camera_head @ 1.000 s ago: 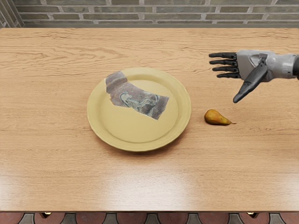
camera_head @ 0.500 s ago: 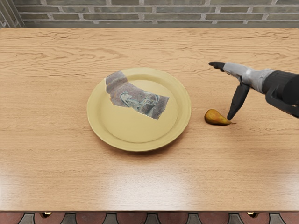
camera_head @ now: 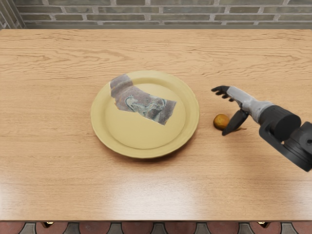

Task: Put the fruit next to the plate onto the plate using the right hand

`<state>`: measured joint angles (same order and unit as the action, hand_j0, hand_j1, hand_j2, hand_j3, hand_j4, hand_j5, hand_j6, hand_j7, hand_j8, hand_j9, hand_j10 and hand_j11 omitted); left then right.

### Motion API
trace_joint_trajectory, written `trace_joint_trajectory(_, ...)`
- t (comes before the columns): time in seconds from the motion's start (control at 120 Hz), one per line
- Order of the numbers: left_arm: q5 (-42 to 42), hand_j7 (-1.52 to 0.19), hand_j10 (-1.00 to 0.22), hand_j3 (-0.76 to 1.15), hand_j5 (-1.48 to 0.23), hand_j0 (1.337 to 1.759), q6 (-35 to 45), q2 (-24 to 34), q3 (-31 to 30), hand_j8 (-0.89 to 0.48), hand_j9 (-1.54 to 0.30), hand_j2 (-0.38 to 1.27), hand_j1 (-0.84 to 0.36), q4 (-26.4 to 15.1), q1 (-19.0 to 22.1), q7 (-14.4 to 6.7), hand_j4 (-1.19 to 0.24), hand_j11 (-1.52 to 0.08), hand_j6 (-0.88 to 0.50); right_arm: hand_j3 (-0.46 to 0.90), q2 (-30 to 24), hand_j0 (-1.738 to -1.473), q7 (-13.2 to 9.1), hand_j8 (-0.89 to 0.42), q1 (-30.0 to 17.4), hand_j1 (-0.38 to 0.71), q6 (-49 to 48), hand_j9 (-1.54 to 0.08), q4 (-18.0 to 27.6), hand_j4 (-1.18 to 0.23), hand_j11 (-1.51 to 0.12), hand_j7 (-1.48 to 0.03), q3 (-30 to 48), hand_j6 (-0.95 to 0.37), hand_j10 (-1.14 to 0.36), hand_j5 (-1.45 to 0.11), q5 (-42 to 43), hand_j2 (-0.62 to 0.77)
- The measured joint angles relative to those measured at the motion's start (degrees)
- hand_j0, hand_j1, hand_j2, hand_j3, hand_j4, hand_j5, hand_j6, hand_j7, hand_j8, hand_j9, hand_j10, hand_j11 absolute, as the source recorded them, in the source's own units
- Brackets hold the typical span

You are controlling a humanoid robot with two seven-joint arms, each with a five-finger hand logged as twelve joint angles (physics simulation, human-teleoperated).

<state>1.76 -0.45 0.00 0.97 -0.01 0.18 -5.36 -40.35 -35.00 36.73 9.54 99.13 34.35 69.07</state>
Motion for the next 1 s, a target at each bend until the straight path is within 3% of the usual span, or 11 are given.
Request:
trace_joint_trajectory(0.492, 0.0, 0.0, 0.0, 0.0, 0.0, 1.658, 0.0, 0.0, 0.0, 0.0, 0.0, 0.0, 0.35, 0.0, 0.0, 0.0, 0.0, 0.0, 0.0, 0.0, 5.1, -1.658, 0.0, -0.31, -8.0, 0.02, 12.1, -0.4, -1.2, -0.31, -0.4, -0.4, 0.0, -0.31, -0.31, -0.4, 9.1, -0.06)
trace_joint_trajectory(1.0, 0.0, 0.0, 0.0, 0.0, 0.0, 1.658, 0.0, 0.0, 0.0, 0.0, 0.0, 0.0, 0.35, 0.0, 0.0, 0.0, 0.0, 0.0, 0.0, 0.0, 8.7, -1.658, 0.0, -0.38, -9.1, 0.1, 15.2, -0.49, -6.7, -0.38, -0.49, -0.49, 0.0, -0.38, -0.38, -0.49, 11.9, -0.07)
